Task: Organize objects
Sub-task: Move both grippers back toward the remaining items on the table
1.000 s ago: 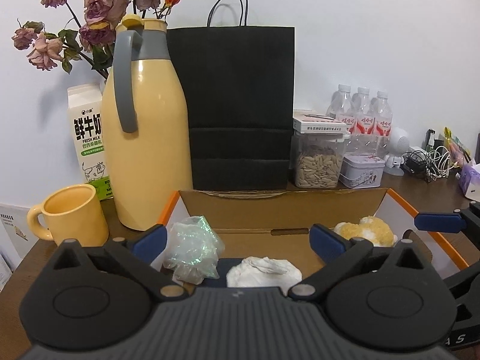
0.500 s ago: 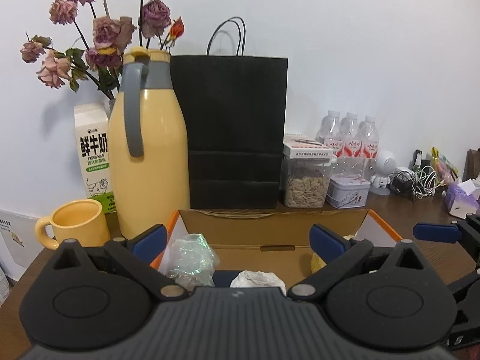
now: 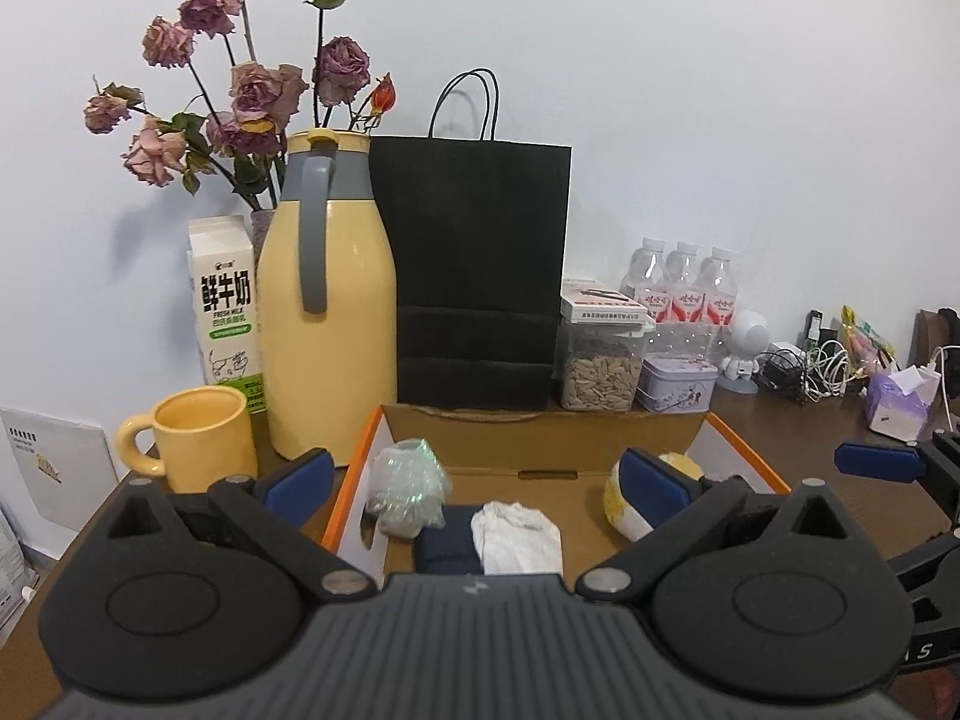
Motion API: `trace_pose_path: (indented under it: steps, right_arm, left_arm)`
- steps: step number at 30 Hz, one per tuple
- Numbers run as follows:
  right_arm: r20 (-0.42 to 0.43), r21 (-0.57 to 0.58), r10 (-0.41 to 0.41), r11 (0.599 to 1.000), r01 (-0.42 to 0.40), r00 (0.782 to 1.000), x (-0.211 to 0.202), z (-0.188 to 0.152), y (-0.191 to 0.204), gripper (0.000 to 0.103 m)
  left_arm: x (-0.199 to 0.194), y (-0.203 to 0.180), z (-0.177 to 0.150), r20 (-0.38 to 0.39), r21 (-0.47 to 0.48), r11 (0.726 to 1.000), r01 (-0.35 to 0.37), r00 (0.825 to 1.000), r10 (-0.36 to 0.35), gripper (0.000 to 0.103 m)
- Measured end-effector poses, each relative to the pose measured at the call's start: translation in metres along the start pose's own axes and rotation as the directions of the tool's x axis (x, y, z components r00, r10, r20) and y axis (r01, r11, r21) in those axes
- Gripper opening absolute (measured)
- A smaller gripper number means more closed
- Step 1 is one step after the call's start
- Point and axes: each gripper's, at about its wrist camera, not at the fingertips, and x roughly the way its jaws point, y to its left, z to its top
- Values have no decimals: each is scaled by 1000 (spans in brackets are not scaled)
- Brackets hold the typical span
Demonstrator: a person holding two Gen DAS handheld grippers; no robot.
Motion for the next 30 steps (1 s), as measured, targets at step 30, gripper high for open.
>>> trace_pose_path:
  steps: [30]
  right_arm:
    - [-112, 85, 3, 996, 6, 994, -79, -71, 26, 103]
  left_arm:
    - [-88, 28, -66, -121, -6, 999, -52, 991, 51, 103]
